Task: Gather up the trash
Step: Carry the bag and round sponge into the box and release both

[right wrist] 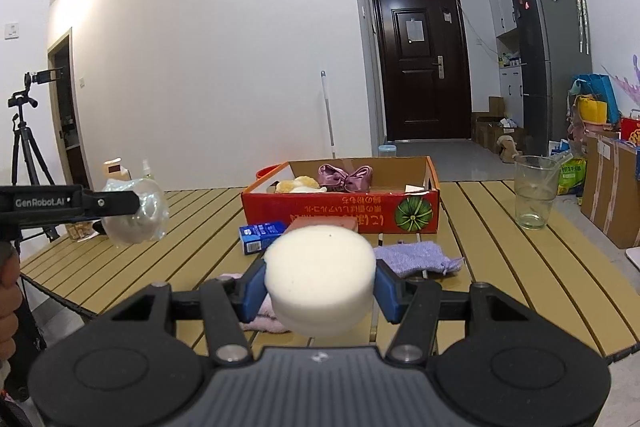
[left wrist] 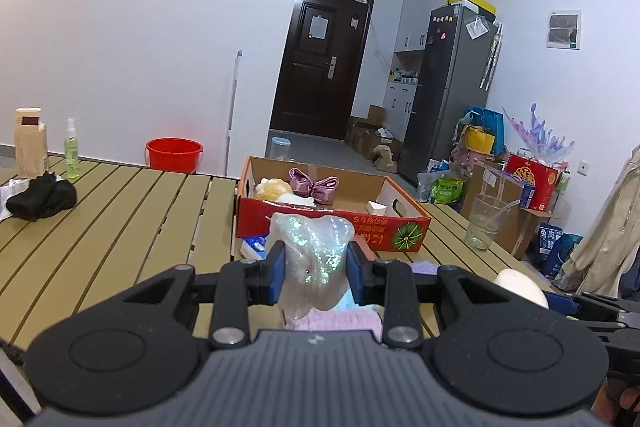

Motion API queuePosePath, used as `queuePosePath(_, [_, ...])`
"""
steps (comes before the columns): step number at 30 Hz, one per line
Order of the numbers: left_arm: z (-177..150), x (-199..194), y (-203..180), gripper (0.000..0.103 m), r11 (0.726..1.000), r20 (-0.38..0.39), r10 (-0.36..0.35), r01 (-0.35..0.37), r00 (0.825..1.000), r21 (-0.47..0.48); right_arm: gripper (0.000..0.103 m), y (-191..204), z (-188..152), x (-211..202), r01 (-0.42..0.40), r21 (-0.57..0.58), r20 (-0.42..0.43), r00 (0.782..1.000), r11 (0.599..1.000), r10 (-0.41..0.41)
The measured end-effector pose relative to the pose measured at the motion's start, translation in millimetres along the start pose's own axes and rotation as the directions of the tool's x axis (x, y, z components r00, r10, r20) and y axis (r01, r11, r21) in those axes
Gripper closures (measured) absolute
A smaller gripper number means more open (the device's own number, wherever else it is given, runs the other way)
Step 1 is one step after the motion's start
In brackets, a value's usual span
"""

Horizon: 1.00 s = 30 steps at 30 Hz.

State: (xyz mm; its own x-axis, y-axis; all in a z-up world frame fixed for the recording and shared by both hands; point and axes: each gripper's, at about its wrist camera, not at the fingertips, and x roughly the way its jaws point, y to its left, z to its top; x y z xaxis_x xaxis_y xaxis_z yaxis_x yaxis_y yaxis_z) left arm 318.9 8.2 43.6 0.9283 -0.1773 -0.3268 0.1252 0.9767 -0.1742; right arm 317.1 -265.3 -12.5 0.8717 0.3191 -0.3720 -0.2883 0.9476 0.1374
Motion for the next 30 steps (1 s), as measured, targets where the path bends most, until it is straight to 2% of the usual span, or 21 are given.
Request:
queuePosePath(3, [18.9,29.0,-1.2,0.069,1.000,0.026,-0.024,0.024,0.999,0.018,0.048,-10.1,15.2,21.8,-0.027,0.006,-0.022,0.999,1.000,0.027])
queuePosePath(5, [34.5,65.5,-3.1,0.069,1.000,0.020,-0.002,0.002,1.000,0.026,0.048,-22.7,33.7,45.2,-0.063,0.031,-0.042,0.997,0.998,0.064])
queuePosePath(7, [49.6,108.5,-3.7,0.069,0.999,-0.011,0.002,-0.001,1.000,0.042,0.048,-34.2,54.2,74.0,-0.087,0.030,-0.050,0.995,0.996,0.088])
queuePosePath(11, [87.5,218.2,0.1,0.069,0.999,-0.138,-0.032,0.034,0.990,0.012,0.048,-65.2,108.8,157.9,-0.061,0.038,-0.079,0.995,0.997,0.064])
queuePosePath(14, [108.1,306.7,2.2,0.069,0.998,-0.253,-0.063,0.062,0.965,-0.014,0.048,-95.5,149.0,240.0,-0.038,0.131,-0.139,0.989,0.991,0.056])
queuePosePath(16, [111.1,357.2,1.7,0.068,0.999,-0.304,-0.042,0.044,0.952,-0.001,0.048,-110.8,168.0,302.3,-0.017,0.136,-0.199,0.979,0.991,0.044])
queuePosePath(19, [106.4,419.8,2.7,0.067,0.999,-0.405,0.008,0.011,0.914,0.046,0.048,-133.6,176.3,385.9,0.039,0.190,-0.312,0.950,0.981,0.023])
queuePosePath(20, [103.8,433.4,4.7,0.064,0.999,-0.424,0.018,0.001,0.906,0.044,0.048,-139.9,177.7,407.3,0.056,0.213,-0.337,0.941,0.975,0.019])
queuePosePath(21, [101.2,443.3,7.4,0.057,0.999,-0.435,0.033,-0.014,0.900,0.048,0.048,-146.6,177.9,425.9,0.087,0.232,-0.354,0.935,0.969,0.001])
queuePosePath(22, [98.7,449.0,10.5,0.052,0.998,-0.436,0.050,-0.032,0.899,0.050,0.048,-149.3,177.8,443.1,0.114,0.226,-0.371,0.928,0.968,-0.023])
queuePosePath(24, [96.5,455.4,13.3,0.037,0.998,-0.426,0.044,-0.021,0.903,0.058,0.045,-151.7,173.8,468.6,0.147,0.216,-0.397,0.916,0.965,-0.051])
queuePosePath(27, [98.0,456.2,14.2,0.030,0.998,-0.416,0.042,-0.016,0.908,0.066,0.039,-156.7,166.9,493.2,0.165,0.261,-0.434,0.900,0.951,-0.037])
queuePosePath(30, [102.6,450.8,12.1,0.030,0.997,-0.418,0.043,-0.014,0.908,0.072,0.036,-153.7,166.3,495.0,0.173,0.251,-0.430,0.901,0.952,-0.050])
